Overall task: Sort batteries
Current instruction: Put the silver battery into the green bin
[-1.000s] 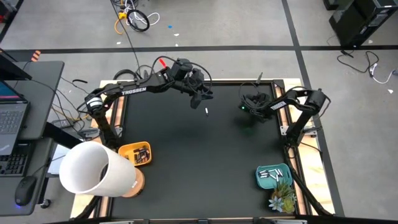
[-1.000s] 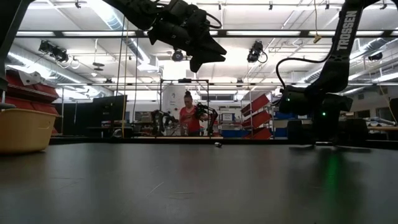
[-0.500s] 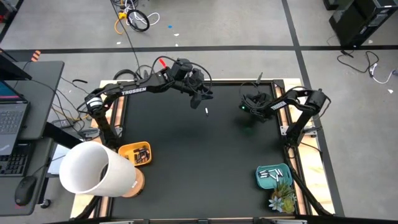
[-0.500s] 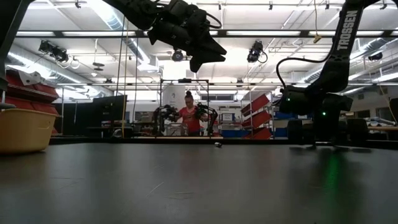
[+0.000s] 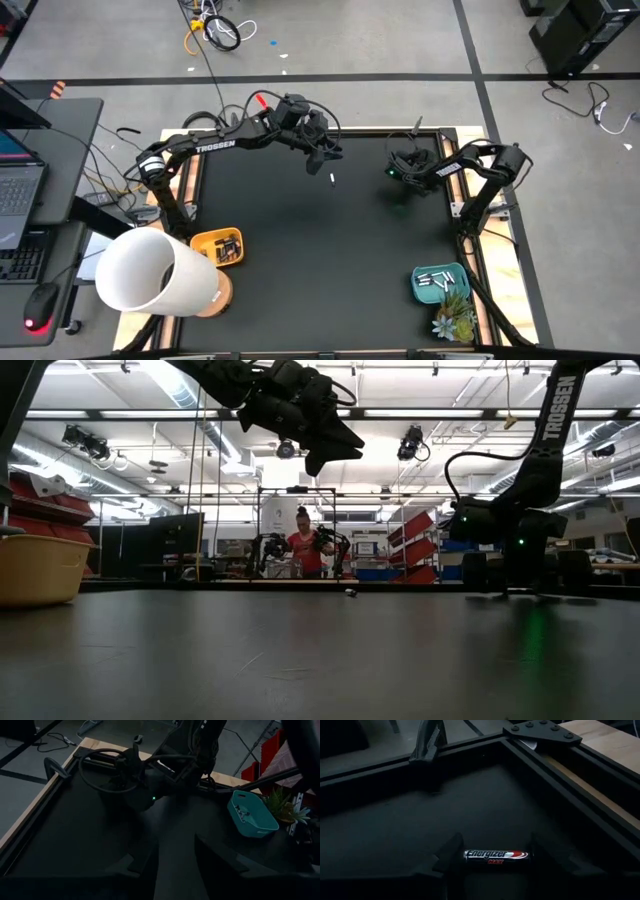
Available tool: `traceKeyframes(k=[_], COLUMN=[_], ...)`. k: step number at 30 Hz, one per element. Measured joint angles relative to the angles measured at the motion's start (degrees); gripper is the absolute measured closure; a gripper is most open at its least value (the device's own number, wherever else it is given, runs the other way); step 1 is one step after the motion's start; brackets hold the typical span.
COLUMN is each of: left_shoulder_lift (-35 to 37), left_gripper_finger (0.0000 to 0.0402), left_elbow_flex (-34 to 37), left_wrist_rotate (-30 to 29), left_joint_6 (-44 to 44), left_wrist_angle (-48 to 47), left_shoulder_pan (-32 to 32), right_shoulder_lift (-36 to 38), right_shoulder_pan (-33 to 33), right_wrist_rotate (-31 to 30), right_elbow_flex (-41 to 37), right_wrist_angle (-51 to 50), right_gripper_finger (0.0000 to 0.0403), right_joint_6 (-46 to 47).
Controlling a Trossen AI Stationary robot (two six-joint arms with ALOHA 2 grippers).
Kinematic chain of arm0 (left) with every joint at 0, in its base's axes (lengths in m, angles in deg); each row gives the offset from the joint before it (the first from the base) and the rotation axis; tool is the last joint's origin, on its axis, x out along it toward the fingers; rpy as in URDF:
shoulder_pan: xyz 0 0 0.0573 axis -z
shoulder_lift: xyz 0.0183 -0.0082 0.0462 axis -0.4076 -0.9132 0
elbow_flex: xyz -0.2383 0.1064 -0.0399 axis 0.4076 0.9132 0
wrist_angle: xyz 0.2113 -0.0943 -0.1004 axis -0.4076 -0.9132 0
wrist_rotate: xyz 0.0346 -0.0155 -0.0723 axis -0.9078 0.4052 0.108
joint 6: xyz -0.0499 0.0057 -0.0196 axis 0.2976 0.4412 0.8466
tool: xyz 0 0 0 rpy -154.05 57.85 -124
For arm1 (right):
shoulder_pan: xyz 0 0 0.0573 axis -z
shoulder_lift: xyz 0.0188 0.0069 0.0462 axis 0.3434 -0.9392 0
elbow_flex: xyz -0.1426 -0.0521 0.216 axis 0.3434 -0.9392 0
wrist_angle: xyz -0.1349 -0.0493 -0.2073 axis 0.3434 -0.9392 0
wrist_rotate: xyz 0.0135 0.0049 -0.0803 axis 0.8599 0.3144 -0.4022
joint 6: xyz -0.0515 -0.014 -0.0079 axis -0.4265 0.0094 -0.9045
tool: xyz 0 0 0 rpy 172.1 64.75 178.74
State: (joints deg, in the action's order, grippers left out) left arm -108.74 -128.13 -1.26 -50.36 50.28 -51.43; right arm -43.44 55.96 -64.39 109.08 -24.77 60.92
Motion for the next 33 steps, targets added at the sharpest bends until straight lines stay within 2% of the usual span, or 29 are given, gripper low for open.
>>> traceKeyframes(k=[10, 23, 27, 33], left_shoulder_lift=[0.0, 0.0, 0.0, 0.0], left_gripper_finger=[0.0262, 0.0262, 0.0262, 0.0262], left_elbow_flex=[0.0, 0.0, 0.0, 0.0], left_wrist_rotate=[0.0, -0.3, -0.4, -0.5], left_joint_6=[0.2, 0.2, 1.3, 5.4], left_wrist_angle=[0.0, 0.0, 0.0, 0.1], left_shoulder_pan=[0.0, 0.0, 0.0, 0.0], right_shoulder_lift=[0.8, 10.9, 15.1, 24.1], right_shoulder_pan=[-1.0, -3.2, -5.0, -8.6], right_wrist_rotate=[0.9, 4.1, 6.6, 14.4], right_elbow_flex=[0.0, -0.1, -0.1, -0.1], right_wrist_angle=[-0.4, -7.9, -10.6, -12.9], right_gripper_finger=[0.0224, 0.0224, 0.0224, 0.0224], right_joint_6=[-1.0, -4.1, -5.7, -10.1])
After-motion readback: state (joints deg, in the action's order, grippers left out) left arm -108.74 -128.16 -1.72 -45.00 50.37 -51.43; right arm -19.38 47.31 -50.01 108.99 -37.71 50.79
